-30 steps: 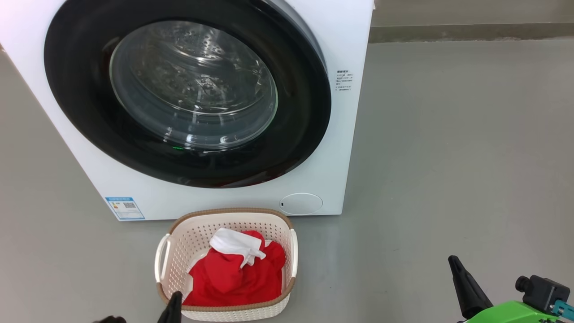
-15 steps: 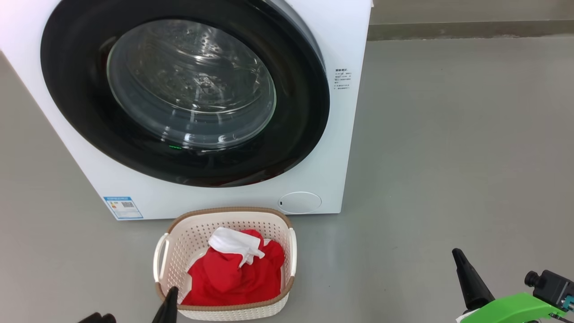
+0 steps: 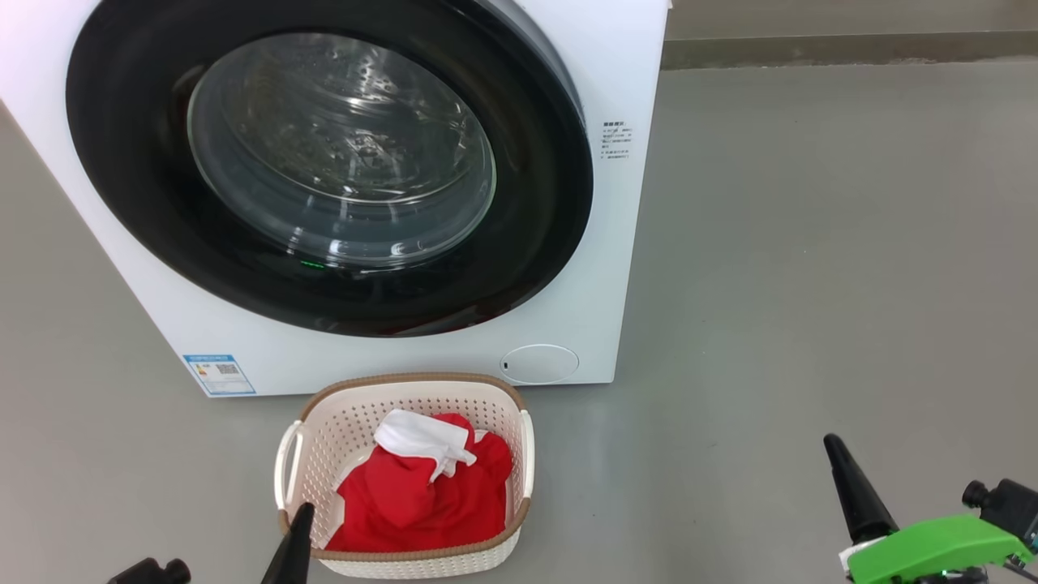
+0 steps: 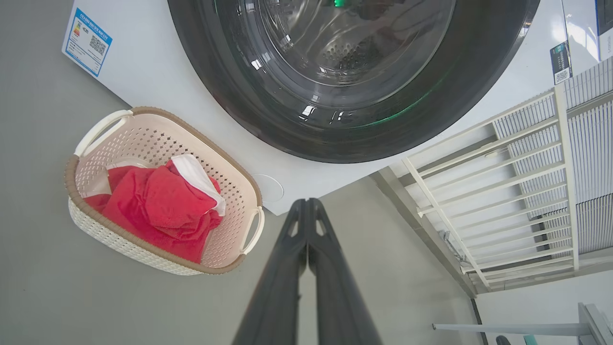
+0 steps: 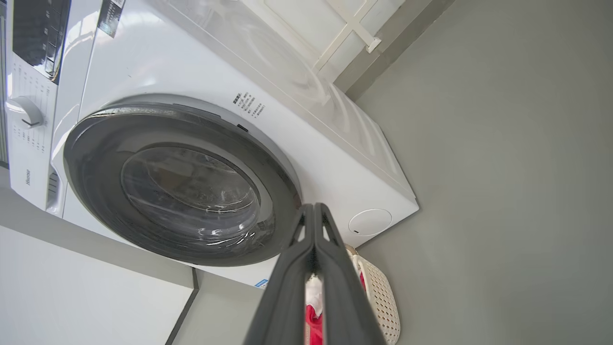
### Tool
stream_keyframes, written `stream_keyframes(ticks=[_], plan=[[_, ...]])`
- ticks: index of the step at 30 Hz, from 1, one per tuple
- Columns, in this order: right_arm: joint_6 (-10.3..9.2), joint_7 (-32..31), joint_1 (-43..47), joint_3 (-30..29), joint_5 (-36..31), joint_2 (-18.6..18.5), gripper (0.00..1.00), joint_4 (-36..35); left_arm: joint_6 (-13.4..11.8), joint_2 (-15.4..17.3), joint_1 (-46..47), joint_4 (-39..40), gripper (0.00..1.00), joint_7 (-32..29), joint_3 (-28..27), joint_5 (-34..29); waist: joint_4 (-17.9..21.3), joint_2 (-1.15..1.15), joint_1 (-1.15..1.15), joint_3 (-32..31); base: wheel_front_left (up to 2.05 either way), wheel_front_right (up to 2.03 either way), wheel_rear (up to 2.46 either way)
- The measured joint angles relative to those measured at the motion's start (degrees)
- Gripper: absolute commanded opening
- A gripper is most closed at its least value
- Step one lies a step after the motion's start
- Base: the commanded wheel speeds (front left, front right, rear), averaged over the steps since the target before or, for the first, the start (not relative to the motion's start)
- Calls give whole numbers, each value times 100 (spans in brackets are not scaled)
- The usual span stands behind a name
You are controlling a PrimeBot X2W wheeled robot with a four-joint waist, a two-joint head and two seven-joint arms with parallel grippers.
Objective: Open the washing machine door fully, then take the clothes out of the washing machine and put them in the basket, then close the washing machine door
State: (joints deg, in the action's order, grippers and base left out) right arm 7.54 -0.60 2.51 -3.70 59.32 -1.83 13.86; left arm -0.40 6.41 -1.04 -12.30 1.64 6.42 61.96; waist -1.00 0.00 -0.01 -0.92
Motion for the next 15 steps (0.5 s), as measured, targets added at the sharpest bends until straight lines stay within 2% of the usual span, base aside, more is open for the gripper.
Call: stream_keyframes(ticks=[15], plan=[[0,-129,-165,-94,857,-11,0,35,197,-76,116,-81,0,-176,-259,802,27,0,0,29,0,0,0]])
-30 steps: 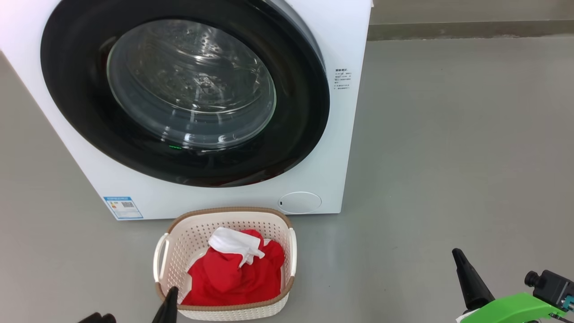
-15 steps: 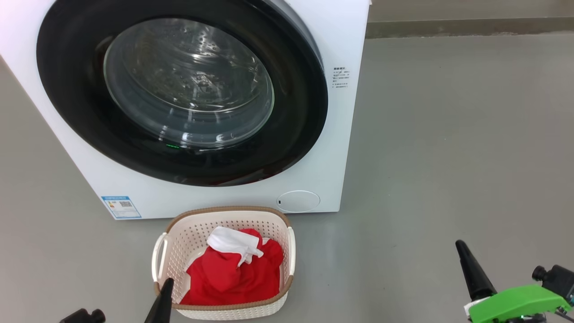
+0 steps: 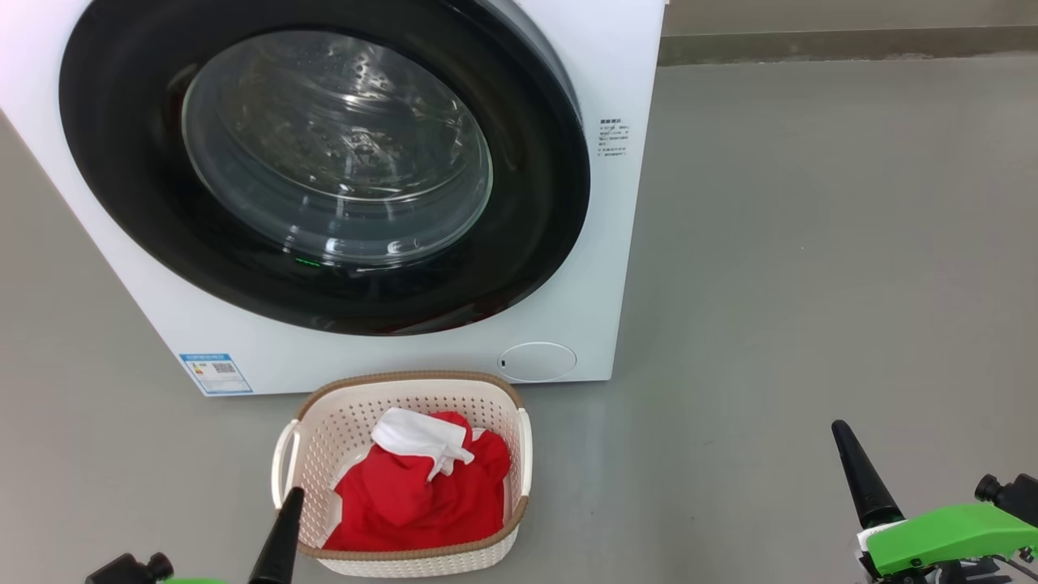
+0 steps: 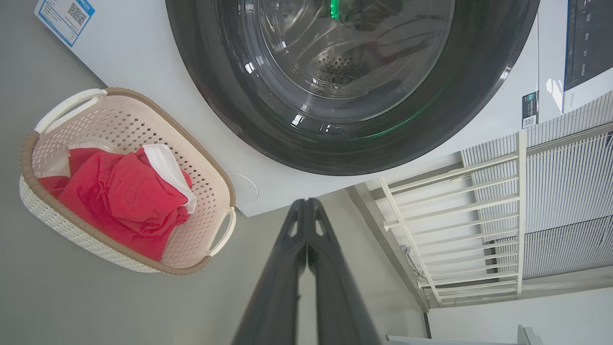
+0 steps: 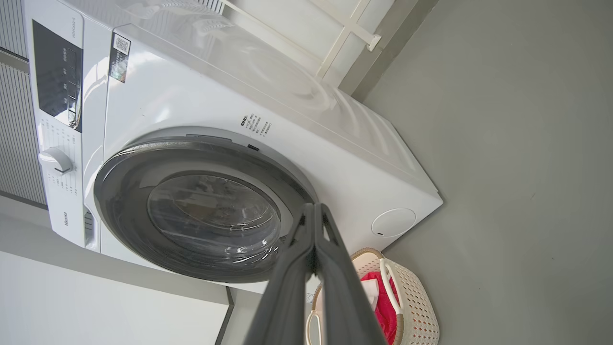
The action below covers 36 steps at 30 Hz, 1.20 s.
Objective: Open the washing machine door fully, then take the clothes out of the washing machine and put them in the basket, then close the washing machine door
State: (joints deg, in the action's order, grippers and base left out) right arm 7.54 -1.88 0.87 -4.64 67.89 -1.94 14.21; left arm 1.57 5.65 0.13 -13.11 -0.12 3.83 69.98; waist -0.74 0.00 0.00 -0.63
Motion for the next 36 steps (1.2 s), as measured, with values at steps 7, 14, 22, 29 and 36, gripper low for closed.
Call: stream_keyframes(ticks=[7,14,22,29,36], plan=[[0,-69,-30,-32,430,-7,0,30,97,-52,41,-30,0,-88,-123,394,13,0,0,14,0,0,0],[-1,-125,-141,-64,850,-15,0,48,200,-94,114,-70,0,-189,-248,787,27,0,0,29,0,0,0],[-1,-225,-235,-123,1360,-21,0,70,260,-130,162,-99,0,-298,-398,1256,42,0,0,45,0,0,0],[-2,-288,-335,-179,1841,-29,0,91,402,-194,255,-151,0,-391,-552,1723,57,0,0,62,0,0,0],[-2,-357,-349,-212,2269,-34,0,110,506,-253,338,-191,0,-493,-676,2124,70,0,0,76,0,0,0]])
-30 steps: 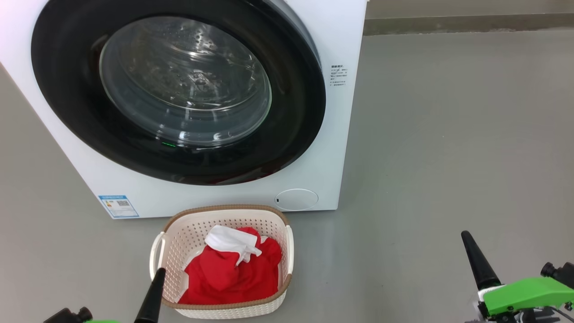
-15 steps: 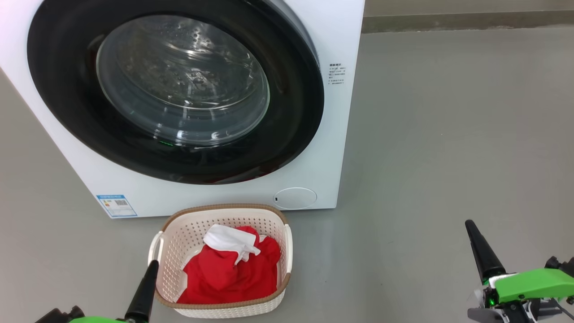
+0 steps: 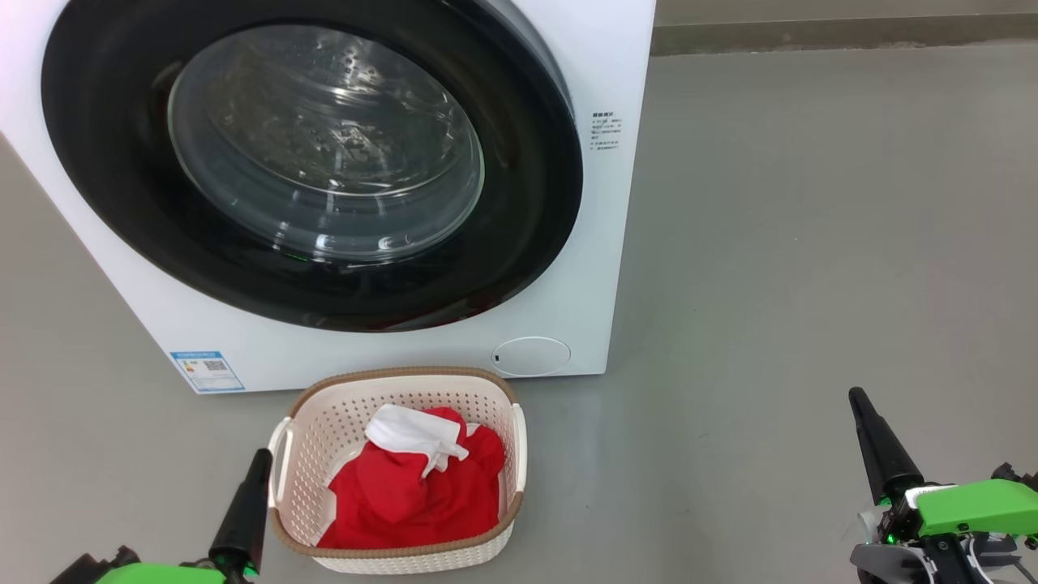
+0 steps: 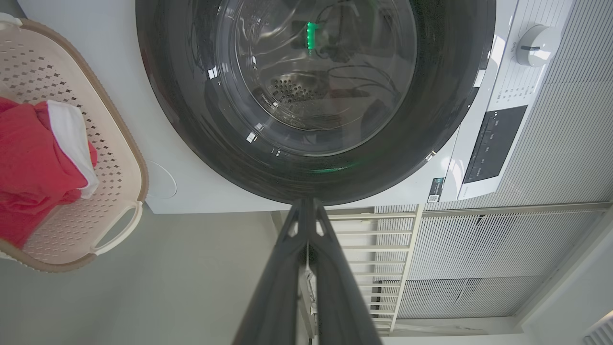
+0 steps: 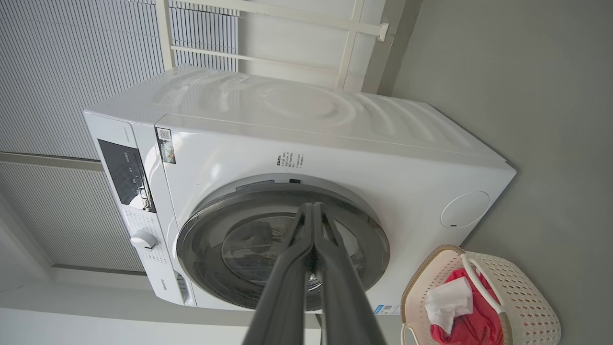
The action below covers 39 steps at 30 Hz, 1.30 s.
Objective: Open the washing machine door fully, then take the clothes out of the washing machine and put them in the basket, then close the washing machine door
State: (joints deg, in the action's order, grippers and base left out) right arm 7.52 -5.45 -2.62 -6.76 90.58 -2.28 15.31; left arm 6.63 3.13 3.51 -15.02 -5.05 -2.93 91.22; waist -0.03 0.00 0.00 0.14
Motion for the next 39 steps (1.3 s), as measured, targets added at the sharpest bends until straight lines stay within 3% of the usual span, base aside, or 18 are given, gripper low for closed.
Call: stream_keyframes(ticks=[39], plan=[[0,-59,-106,-33,168,-8,0,10,46,-34,29,-16,0,-49,-94,164,4,0,0,4,0,0,0]])
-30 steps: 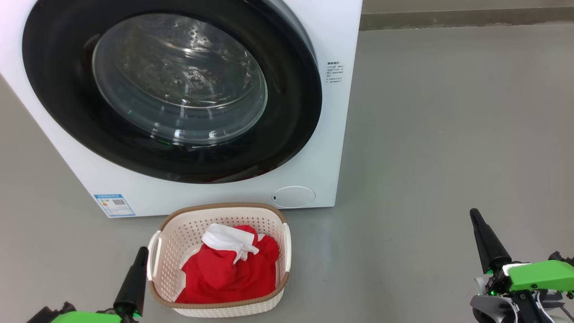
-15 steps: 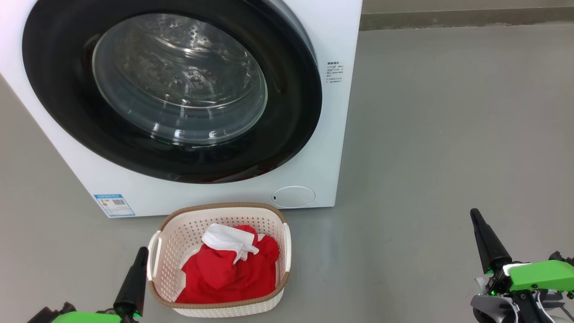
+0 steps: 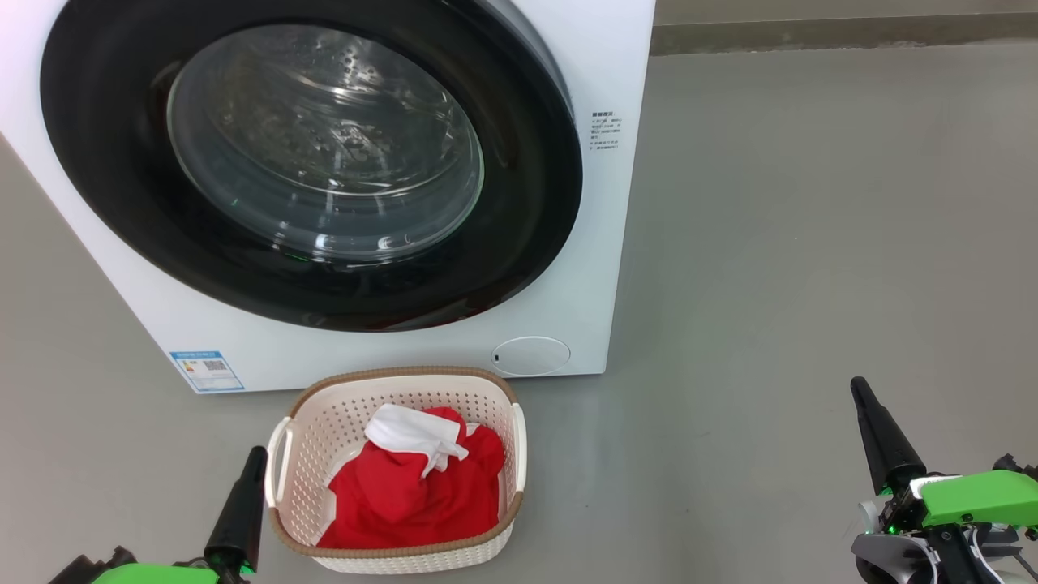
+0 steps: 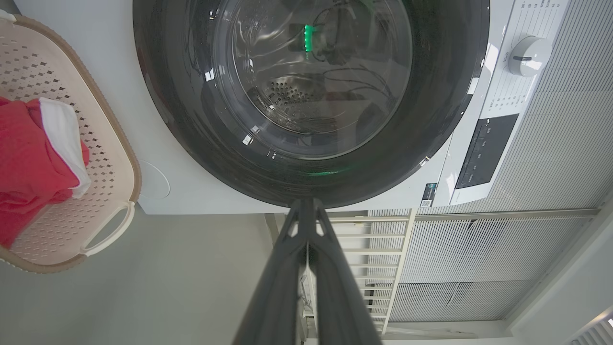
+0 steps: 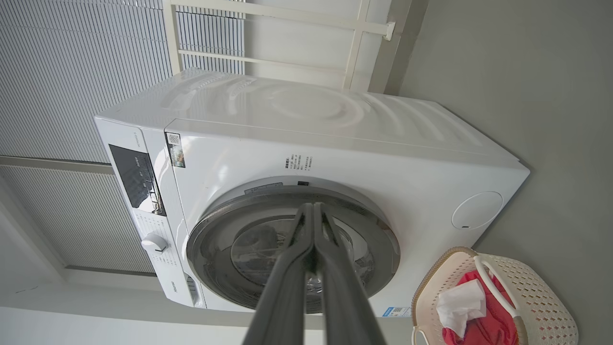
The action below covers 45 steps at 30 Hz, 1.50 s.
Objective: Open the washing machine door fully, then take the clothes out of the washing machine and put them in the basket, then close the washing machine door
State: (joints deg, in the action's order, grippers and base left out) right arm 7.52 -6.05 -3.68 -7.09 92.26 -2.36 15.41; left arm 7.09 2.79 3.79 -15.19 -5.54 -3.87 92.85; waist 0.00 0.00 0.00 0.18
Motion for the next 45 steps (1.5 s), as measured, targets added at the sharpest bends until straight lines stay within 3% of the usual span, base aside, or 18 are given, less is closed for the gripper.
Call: stream_keyframes(ticks=[45], plan=[[0,-2,0,-18,0,3,0,1,0,-8,0,0,0,-49,-30,-1,0,0,0,0,0,0,0]])
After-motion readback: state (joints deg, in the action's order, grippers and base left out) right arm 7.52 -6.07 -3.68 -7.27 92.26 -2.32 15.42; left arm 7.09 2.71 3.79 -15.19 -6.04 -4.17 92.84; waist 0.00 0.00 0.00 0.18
